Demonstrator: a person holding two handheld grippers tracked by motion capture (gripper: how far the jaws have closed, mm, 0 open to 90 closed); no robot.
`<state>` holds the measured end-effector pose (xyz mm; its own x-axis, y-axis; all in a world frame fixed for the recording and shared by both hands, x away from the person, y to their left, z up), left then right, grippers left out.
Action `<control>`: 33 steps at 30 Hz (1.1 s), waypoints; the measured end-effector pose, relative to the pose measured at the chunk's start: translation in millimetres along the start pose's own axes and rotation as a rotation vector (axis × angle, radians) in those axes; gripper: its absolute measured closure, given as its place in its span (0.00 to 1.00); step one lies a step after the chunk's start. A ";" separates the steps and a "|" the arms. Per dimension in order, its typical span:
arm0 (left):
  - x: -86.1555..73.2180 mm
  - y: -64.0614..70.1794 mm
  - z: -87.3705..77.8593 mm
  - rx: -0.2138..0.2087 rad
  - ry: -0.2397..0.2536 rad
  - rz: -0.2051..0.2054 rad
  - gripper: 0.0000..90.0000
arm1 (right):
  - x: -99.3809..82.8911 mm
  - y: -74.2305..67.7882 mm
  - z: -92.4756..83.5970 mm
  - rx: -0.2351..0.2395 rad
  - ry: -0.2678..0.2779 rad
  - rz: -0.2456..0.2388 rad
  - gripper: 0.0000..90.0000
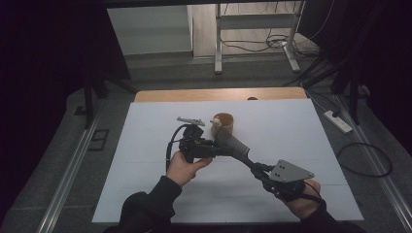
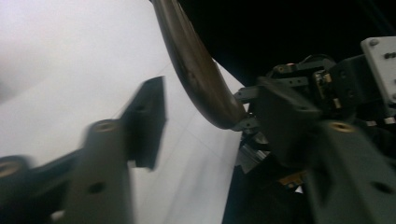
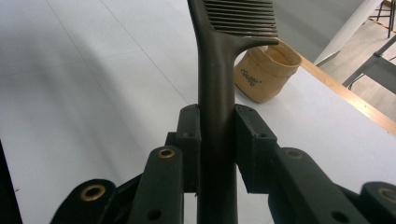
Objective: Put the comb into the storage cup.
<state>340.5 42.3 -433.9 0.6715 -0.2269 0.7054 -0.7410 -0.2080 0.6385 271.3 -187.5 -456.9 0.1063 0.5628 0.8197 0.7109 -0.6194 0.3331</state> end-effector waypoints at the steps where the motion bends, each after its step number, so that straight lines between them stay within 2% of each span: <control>1: 0.0 -0.3 -0.2 -0.002 0.001 -0.007 0.59 | -0.1 0.0 0.0 -0.001 -0.001 -0.001 0.80; 8: -1.4 -2.0 0.4 -0.028 -0.001 -0.053 0.80 | -0.5 -1.0 1.3 -0.002 -0.002 -0.011 0.80; 11: -1.9 -1.4 0.4 -0.047 0.008 -0.071 0.84 | -1.0 -1.8 2.2 -0.005 -0.006 -0.020 0.80; 14: -2.1 -1.2 0.9 -0.100 0.028 -0.107 0.89 | -1.7 -2.0 3.3 -0.018 -0.007 -0.034 0.80; 17: -2.4 -0.8 1.5 -0.111 0.032 -0.120 0.92 | -2.6 -2.2 4.7 -0.033 -0.009 -0.052 0.80; 22: -2.4 -0.1 1.0 -0.118 0.039 -0.117 0.92 | -2.6 -1.7 5.1 -0.025 -0.006 -0.045 0.79; 28: -0.4 5.9 -0.7 -0.081 0.043 -0.068 0.92 | -1.6 -0.1 4.9 -0.009 -0.004 0.004 0.74; 33: 0.4 7.0 -3.0 -0.052 0.045 -0.049 0.92 | -1.3 -0.2 5.0 0.000 -0.005 0.014 0.67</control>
<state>335.5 43.7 -428.2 0.7067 -0.1744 0.6856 -0.7075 -0.1678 0.6865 274.5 -185.3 -460.4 0.1199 0.5570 0.8218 0.7092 -0.6274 0.3217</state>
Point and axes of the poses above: each handheld gripper's, and its own axes: z roughly forward along the jaws, x roughly out of its top, y roughly to its right, the point moved 4 cm from there along z, roughly forward along the jaws, and after that the axes turned 7 degrees about -x, right-handed, at the moved point
